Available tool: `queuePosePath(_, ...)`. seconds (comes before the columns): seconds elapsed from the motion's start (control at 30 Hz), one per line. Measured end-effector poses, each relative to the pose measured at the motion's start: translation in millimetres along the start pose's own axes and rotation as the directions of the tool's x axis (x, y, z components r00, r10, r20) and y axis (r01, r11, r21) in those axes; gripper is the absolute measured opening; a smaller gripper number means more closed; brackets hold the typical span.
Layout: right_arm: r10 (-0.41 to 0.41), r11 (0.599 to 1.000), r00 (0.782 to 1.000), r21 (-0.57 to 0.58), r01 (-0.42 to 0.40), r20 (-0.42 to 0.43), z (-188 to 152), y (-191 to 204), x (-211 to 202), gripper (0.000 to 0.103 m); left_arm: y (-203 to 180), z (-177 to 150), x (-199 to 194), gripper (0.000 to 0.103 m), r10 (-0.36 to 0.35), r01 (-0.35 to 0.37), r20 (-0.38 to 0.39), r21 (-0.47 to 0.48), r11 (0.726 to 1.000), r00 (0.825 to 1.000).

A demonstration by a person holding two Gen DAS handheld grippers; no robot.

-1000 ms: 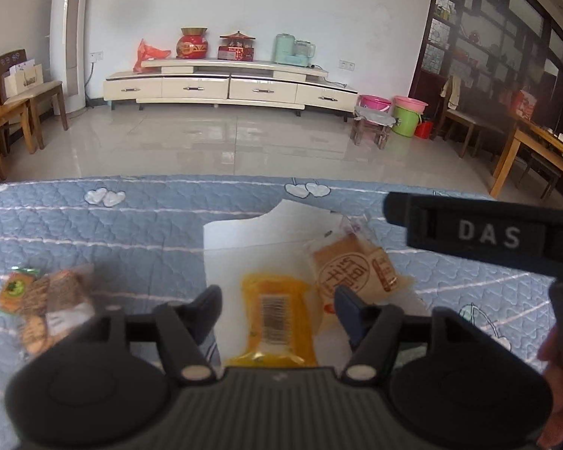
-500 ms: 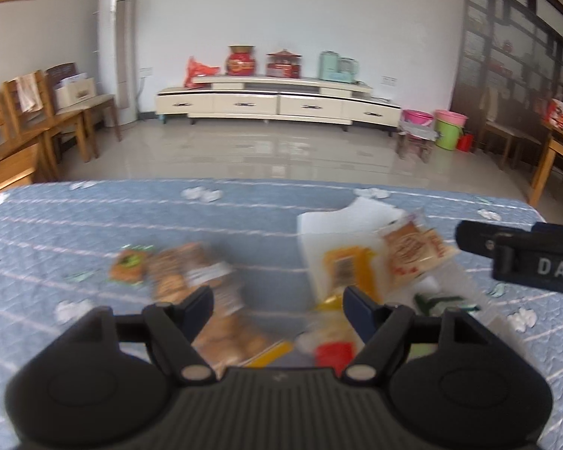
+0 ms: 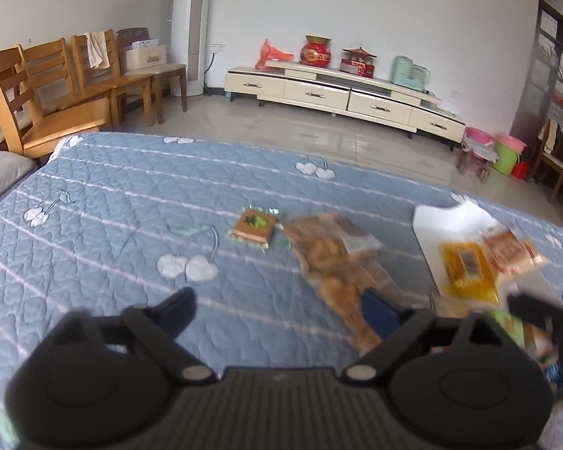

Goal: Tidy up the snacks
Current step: 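Move both open tools back over the remaining snacks, then grasp the round-cookie bag with the left tool while the right tool grasps the cracker bag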

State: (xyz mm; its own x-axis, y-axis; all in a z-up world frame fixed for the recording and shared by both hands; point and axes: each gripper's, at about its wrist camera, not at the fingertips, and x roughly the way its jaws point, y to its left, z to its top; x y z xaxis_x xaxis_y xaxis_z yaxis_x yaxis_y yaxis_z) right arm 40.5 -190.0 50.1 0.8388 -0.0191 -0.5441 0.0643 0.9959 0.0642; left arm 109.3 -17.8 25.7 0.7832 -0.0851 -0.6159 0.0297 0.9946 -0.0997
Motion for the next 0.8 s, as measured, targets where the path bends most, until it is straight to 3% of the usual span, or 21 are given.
queuePosePath(0.1, 0.01, 1.0, 1.0, -0.011, -0.01, 0.001, -6.7, 4.9, -0.7, 0.103, -7.7, 17.2, 20.6, 0.102, -0.007, 0.007, 0.001, 0.007, 1.0, 1.0)
queuePosePath(0.23, 0.038, 0.999, 0.999, -0.014, -0.039, -0.009, -15.5, 6.9, -1.7, 0.103, -23.9, 42.0, 61.1, 0.102, -0.021, 0.019, -0.075, -0.019, 1.0, 0.997)
queuePosePath(0.47, 0.072, 0.997, 0.997, -0.009, -0.072, -0.013, -18.0, 2.1, -0.5, 0.103, -66.1, 60.2, 133.5, 0.101, 0.104, -0.087, -0.211, 0.088, 0.992, 0.972)
queuePosePath(0.53, 0.079, 0.997, 0.997, -0.006, -0.079, -0.014, -17.7, 2.3, 0.4, 0.103, -70.9, 58.2, 146.1, 0.094, 0.126, -0.099, -0.242, 0.122, 0.988, 0.962)
queuePosePath(0.57, 0.083, 0.997, 0.996, -0.006, -0.083, -0.018, -17.4, 3.3, 1.4, 0.103, -70.8, 56.1, 150.1, 0.079, 0.116, -0.086, -0.255, 0.125, 0.988, 0.96)
queuePosePath(0.6, 0.084, 0.996, 0.996, -0.008, -0.085, -0.022, -19.8, 4.0, 1.5, 0.103, -67.9, 54.4, 151.5, 0.071, 0.109, -0.082, -0.262, 0.112, 0.99, 0.959)
queuePosePath(0.8, 0.103, 0.994, 0.993, -0.026, -0.105, -0.057, -23.9, 11.4, 11.3, 0.103, -35.6, 51.9, 129.2, 0.06, 0.031, -0.02, -0.225, 0.05, 0.999, 0.974)
